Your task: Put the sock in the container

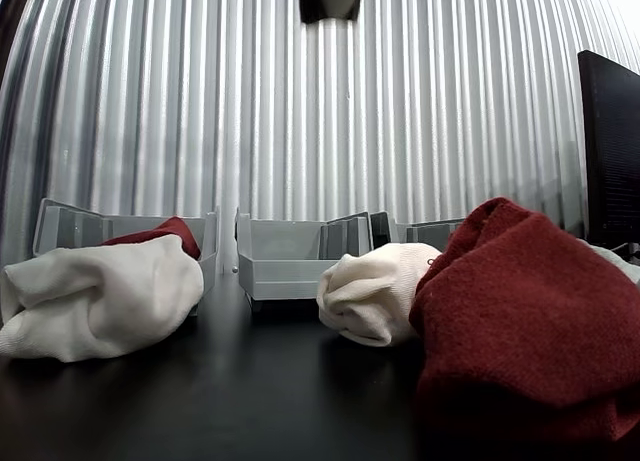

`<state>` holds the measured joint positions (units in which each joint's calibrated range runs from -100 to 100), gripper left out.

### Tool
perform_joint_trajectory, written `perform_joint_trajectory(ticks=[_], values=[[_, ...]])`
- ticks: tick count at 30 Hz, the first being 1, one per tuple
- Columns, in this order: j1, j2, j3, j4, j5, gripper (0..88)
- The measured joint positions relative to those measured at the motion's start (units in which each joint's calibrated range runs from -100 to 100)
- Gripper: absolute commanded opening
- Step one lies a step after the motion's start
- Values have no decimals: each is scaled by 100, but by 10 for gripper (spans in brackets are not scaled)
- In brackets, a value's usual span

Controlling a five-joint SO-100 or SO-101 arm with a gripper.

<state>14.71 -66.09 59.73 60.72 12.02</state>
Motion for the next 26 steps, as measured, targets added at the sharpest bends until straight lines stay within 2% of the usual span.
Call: perform_joint_trajectory(ticks=[8, 26], values=[[-63, -804, 838, 0, 0, 14], [-42, -896, 883, 0, 0, 14]])
